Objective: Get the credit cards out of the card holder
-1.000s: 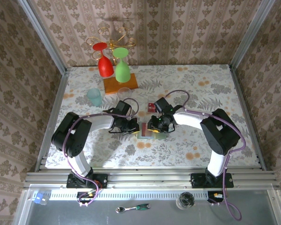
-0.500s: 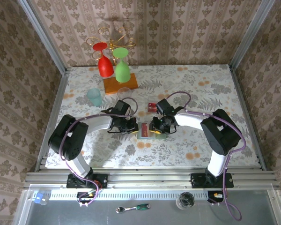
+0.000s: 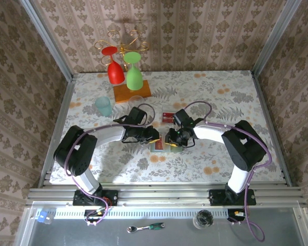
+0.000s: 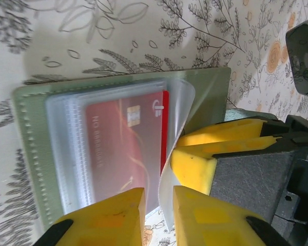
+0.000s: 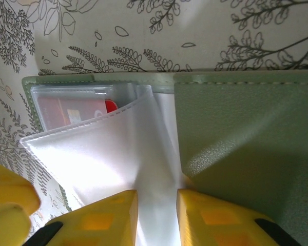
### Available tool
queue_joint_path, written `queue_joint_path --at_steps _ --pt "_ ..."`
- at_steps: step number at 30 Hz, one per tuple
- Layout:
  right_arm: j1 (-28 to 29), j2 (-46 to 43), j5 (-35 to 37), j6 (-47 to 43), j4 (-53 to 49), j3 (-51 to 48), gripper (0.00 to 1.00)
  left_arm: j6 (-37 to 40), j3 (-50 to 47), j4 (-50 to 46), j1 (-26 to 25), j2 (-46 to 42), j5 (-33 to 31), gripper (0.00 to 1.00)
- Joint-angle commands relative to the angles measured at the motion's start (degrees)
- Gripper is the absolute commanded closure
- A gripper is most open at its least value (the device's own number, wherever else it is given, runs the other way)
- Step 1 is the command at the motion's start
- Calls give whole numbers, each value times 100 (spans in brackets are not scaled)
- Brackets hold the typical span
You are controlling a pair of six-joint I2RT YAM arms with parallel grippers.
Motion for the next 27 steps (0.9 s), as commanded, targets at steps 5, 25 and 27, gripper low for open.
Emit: queue_joint_path --at_steps 5,25,27 --pt "-93 -146 -81 125 147 -176 75 -224 173 267 -58 245 257 76" --pt "-155 -372 -223 201 189 -246 75 -356 400 368 -111 514 425 75" --pt "-177 -483 -206 185 132 -264 75 -383 437 383 -128 536 424 75"
